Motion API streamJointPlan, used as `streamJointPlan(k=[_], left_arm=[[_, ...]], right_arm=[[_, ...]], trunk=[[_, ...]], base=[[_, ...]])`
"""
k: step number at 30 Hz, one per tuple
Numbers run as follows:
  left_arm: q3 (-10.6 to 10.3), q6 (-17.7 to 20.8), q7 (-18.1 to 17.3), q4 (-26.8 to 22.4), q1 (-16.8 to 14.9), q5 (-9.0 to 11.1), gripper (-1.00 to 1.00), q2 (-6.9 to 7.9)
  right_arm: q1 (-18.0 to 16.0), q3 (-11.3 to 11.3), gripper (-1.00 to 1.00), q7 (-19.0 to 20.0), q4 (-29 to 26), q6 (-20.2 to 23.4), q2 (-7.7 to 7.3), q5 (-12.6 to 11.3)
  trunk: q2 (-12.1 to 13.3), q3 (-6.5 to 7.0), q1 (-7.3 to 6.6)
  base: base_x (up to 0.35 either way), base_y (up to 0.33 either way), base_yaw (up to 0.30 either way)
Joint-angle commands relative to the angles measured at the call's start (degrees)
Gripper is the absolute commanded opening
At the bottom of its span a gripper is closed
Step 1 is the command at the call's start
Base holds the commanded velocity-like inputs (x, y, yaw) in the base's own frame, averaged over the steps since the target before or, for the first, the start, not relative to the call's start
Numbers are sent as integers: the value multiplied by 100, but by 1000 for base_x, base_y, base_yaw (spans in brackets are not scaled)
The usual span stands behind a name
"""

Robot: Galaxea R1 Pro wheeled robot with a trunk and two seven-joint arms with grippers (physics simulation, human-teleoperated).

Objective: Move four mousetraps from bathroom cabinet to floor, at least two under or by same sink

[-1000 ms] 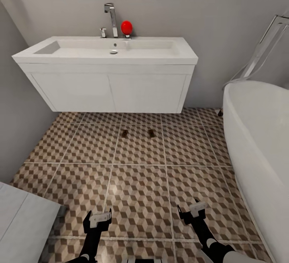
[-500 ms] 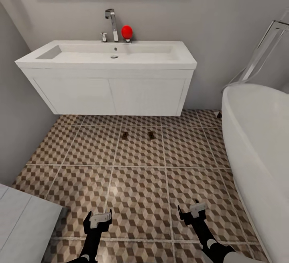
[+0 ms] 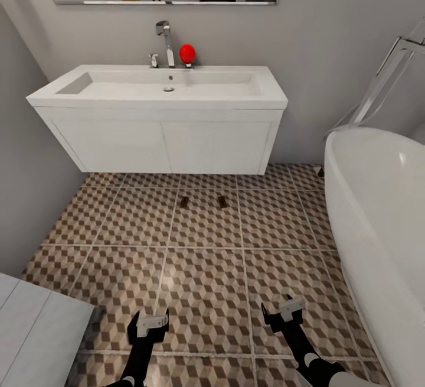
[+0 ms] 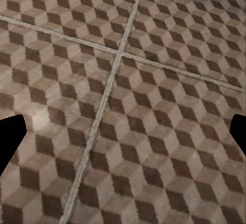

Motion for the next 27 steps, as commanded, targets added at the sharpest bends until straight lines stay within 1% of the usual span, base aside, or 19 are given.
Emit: streamJointPlan(k=[1, 6, 7, 8, 11, 14, 17, 19, 20, 23, 25, 27], left_arm=[[-50, -30, 16, 22, 13, 29, 100, 0], [-42, -59, -4, 24, 207, 39, 100, 53], [-40, -63, -6, 23, 264, 39, 100, 97], [-39, -71, -8, 22, 352, 41, 100, 172], [-38, -76, -9, 21, 484, 44, 100, 232], [-36, -87, -10, 23, 603, 49, 100, 254], [-31, -146, -4, 27, 802, 58, 100, 282], [-30, -165, -1, 28, 879, 61, 100, 304], [-29, -178, 2, 28, 941, 62, 100, 322], [-29, -190, 5, 29, 1000, 66, 100, 348], [-28, -199, 17, 29, 1053, 71, 100, 421], [-28, -197, 20, 29, 1060, 72, 100, 442]], right_arm=[[-3, 19, 100, -60, 4, -9, 0, 60], [13, 17, 100, -60, 6, -18, -7, 60], [52, 15, 100, -60, 6, -19, -24, 60], [130, 16, 100, -60, 6, -22, -85, 60], [195, 18, 100, -60, 6, -21, -161, 58], [247, 14, 100, -60, 6, -21, -201, 39], [356, 12, 100, -55, 6, -20, -246, -84], [382, 11, 100, -54, 6, -20, -255, -156], [402, 14, 100, -53, 6, -17, -258, -229], [419, 17, 100, -52, 6, -11, -259, -328], [432, 19, 100, -54, 6, 2, -254, -436], [434, 19, 100, -56, 6, 7, -251, -451]], trunk=[[40, 15, -23], [240, 105, -133], [280, 123, -155], [321, 141, -177], [441, 195, -243], [561, 248, -309], [682, 302, -375], [762, 338, -418], [802, 356, -440], [922, 410, -506], [1002, 446, -550], [1083, 482, -594]], base=[[0, 0, 0], [0, 0, 0], [0, 0, 0], [0, 0, 0], [0, 0, 0], [0, 0, 0], [0, 0, 0], [0, 0, 0], [0, 0, 0], [0, 0, 0], [0, 0, 0], [0, 0, 0]])
